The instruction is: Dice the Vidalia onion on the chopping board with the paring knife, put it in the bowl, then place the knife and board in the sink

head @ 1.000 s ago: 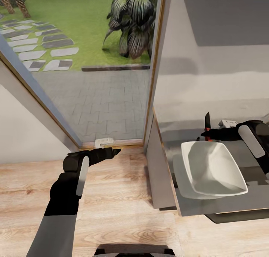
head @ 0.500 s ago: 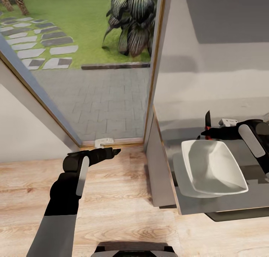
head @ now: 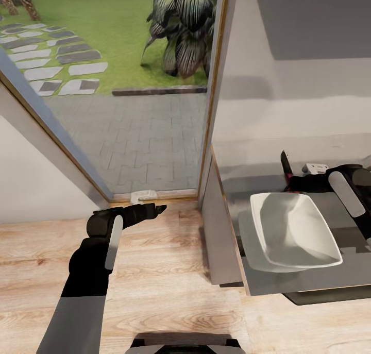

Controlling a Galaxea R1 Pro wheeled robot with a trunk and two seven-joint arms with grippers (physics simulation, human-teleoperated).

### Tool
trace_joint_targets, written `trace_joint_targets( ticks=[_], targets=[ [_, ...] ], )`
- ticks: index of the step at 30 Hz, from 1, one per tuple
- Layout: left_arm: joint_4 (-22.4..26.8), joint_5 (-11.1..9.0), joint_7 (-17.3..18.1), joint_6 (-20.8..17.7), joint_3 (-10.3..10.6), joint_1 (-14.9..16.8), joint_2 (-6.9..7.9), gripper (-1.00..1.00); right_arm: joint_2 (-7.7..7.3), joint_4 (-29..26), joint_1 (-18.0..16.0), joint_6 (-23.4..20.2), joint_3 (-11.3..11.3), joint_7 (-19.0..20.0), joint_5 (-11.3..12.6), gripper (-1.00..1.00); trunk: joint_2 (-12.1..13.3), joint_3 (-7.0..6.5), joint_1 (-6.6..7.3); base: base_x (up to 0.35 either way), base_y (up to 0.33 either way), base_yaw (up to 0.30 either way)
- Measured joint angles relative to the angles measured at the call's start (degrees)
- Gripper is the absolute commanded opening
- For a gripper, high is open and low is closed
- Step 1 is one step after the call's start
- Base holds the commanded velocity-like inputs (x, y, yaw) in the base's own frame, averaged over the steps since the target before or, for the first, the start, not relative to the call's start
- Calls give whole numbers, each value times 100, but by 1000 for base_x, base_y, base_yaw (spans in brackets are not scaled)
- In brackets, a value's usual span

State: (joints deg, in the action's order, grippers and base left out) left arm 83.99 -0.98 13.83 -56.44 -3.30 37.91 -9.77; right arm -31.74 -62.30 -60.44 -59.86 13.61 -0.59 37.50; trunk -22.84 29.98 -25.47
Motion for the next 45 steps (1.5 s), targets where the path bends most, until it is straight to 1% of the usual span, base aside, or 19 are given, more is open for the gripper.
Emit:
trace_joint_targets(
  ticks=[14,22,24,25,26,45],
  targets=[
    [0,0,0,0,0,0,0,100,-3,25,-2,0,0,1,0,-100,0,-15,-5,0,0,0],
    [-7,0,0,0,0,0,0,100,-1,126,-3,6,-1,4,10,-100,-1,-81,-26,0,0,0],
    [-9,0,0,0,1,1,-1,100,-1,131,1,6,1,5,109,-100,1,-98,-27,0,0,0],
    [-9,0,0,0,1,1,-1,100,0,133,4,1,2,3,197,-100,2,-107,-28,0,0,0],
    [-10,0,0,0,1,1,-1,100,0,133,4,1,3,4,204,-100,2,-116,-28,0,0,0],
    [-10,0,2,0,1,1,-1,100,-1,133,4,1,-5,8,196,-100,2,-288,-28,0,-3,0]
  ],
)
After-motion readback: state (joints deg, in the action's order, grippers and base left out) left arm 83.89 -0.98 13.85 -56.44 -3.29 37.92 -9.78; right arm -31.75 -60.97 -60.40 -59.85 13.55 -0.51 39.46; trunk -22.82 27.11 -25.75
